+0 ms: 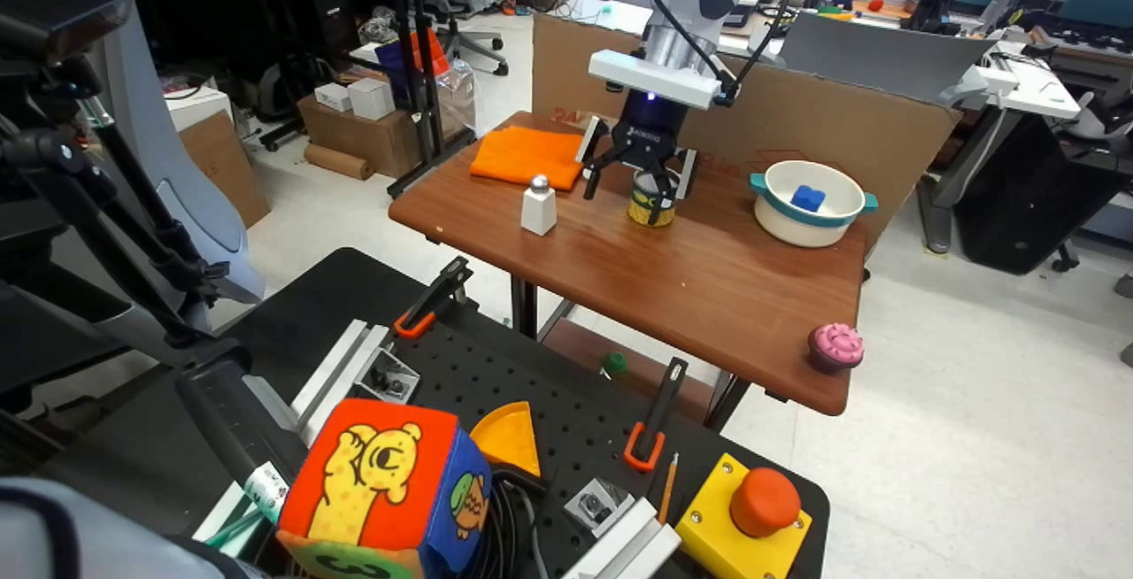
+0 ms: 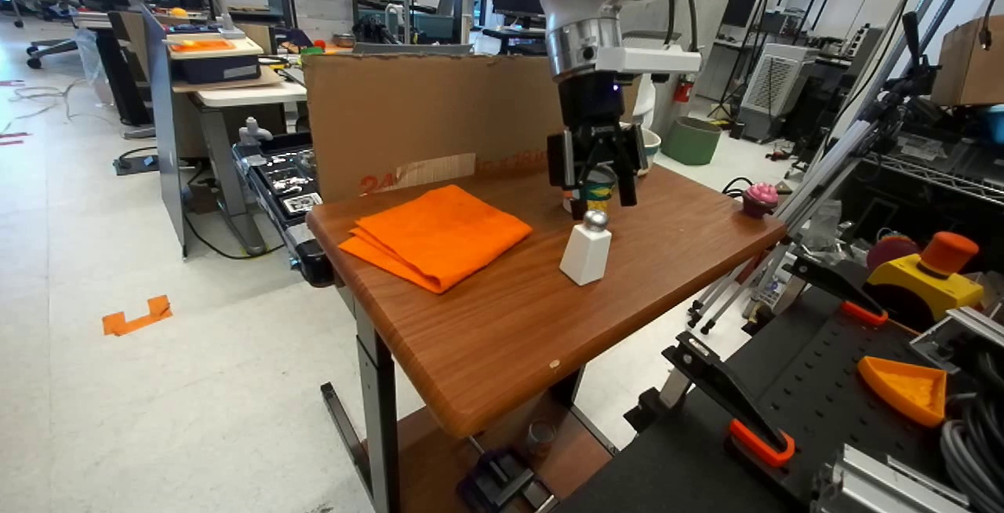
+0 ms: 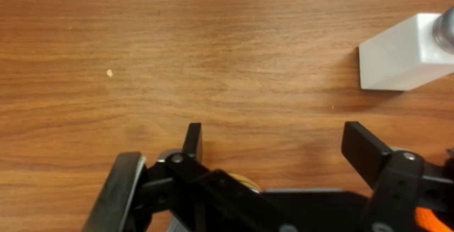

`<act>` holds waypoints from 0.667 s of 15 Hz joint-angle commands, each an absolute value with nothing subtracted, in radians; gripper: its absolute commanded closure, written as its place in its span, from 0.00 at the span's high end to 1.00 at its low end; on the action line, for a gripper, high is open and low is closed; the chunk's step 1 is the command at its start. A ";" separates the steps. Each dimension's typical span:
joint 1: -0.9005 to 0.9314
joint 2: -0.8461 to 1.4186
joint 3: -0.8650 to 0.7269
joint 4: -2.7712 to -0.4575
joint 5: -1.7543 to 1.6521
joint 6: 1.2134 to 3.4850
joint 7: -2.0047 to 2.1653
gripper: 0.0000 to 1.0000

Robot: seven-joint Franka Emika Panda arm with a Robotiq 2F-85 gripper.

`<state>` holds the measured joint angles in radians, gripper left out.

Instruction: Move the can backwards

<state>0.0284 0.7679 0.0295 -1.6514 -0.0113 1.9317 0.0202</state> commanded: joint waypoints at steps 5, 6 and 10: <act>0.047 0.844 0.058 -1.498 0.015 2.128 0.009 1.00; 0.052 0.855 0.061 -1.476 0.014 2.142 0.010 1.00; 0.067 0.884 0.065 -1.427 0.012 2.168 0.009 1.00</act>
<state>0.0601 0.8446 0.0592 -1.4820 -0.0020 2.1469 0.0148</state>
